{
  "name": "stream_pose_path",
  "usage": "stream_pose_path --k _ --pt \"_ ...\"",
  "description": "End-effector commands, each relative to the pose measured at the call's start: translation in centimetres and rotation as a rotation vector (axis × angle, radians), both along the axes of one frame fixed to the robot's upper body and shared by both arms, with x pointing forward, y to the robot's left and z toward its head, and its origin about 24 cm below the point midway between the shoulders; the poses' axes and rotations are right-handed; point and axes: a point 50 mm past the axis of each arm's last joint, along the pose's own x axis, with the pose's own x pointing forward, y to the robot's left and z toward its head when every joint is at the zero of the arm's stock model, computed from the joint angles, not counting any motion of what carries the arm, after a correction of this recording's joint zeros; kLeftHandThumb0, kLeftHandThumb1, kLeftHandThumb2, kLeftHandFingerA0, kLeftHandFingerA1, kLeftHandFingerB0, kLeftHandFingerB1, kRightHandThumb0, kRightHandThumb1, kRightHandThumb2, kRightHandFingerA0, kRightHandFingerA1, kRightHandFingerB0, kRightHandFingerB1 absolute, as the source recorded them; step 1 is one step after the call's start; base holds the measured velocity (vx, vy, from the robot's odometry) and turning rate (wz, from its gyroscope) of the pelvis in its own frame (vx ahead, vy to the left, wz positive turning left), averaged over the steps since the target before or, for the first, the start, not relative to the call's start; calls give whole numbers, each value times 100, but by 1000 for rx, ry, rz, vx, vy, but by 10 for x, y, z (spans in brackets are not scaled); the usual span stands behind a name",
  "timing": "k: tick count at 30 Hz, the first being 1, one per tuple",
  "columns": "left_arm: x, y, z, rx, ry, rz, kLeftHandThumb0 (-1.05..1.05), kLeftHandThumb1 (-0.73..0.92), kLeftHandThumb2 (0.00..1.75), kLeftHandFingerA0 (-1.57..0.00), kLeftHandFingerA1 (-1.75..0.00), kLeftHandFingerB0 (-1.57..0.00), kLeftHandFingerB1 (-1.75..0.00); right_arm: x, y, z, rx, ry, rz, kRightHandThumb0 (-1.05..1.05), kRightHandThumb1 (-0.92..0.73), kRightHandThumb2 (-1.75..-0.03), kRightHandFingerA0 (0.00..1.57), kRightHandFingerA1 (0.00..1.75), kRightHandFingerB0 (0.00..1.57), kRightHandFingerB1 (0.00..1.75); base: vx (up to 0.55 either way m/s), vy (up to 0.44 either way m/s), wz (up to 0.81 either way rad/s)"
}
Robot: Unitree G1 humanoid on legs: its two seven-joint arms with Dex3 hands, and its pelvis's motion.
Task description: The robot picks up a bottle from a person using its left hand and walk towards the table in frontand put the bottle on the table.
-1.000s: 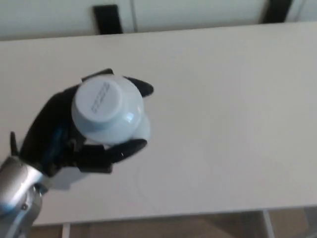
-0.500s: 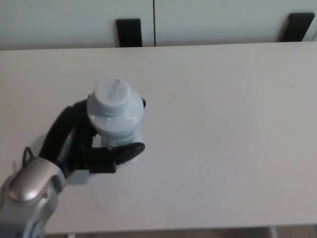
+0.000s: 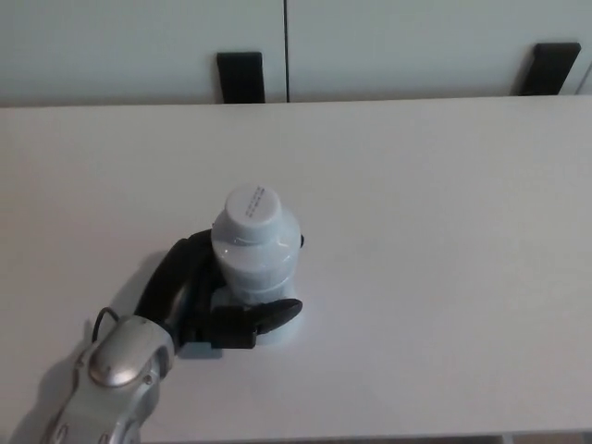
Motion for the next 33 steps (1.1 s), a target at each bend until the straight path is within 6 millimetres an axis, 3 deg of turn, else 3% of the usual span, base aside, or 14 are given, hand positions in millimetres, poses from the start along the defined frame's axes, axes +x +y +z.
stream_pose_path --k 1,4,5,7,8,9,10,12,14,15,25,26,30,33 --pt "-7 4 -20 80 39 23 -10 83 64 -103 -120 -83 -77 0 -1 1 -11 3 14 -41 -56 -78 62 56 46 49 0 0 0" --pt "-7 4 -19 82 28 19 -12 82 64 -103 -119 -84 -76 1 0 0 -14 7 21 -34 -66 -59 68 45 50 38 0 0 0" --pt "-5 3 -16 89 -2 10 -15 80 64 -107 -110 -85 -56 1 0 1 -15 5 20 -42 -56 -79 63 57 46 49 0 0 0" --pt "-5 3 -14 78 -19 -3 -30 64 59 -85 -51 -51 -36 2 -1 1 -13 2 15 -42 -56 -79 64 57 46 49 0 0 0" --pt "-5 2 -14 85 -28 -11 -30 64 59 -85 -51 -51 -36 2 -1 1 -14 4 14 -42 -56 -79 64 57 46 49 0 0 0" --pt "-6 2 -12 102 -35 -61 -51 47 70 -28 -43 -16 -36 2 -1 1 -15 5 16 -42 -57 -79 63 56 46 49 0 0 0" --pt "-6 2 -9 171 -51 -153 -70 45 76 0 0 0 -4 2 -1 1 -16 8 21 -41 -56 -79 62 56 47 50 0 0 0" --pt "-6 4 -6 228 -66 -203 -77 46 80 0 0 0 -2 4 -1 2 -18 6 27 -36 -66 -59 69 45 52 38 0 0 0" --pt "-5 4 -4 234 -69 -209 -77 46 80 0 0 0 -2 5 -1 2 -17 2 28 -36 -66 -59 69 45 52 38 0 0 0" --pt "-5 4 -3 237 -71 -208 -74 51 56 0 0 0 -5 5 -1 2 -15 -1 28 -36 -67 -59 70 45 53 38 0 0 0" --pt "-6 7 17 241 -146 -252 -74 50 56 0 0 0 0 4 0 1 -9 10 24 -40 -55 -78 65 57 48 50 0 0 0" --pt "-5 9 19 244 -150 -250 -77 44 80 0 0 0 0 5 1 1 -12 12 31 -41 -55 -78 65 57 48 50 0 0 0" --pt "-4 21 29 237 -163 -243 -77 44 78 0 0 0 0 6 1 1 -17 13 39 -34 -65 -59 70 45 54 38 0 0 0" --pt "-3 44 40 302 -201 -215 -78 41 72 0 0 0 0 7 0 2 -18 21 60 -40 -55 -78 62 56 48 50 0 0 0"
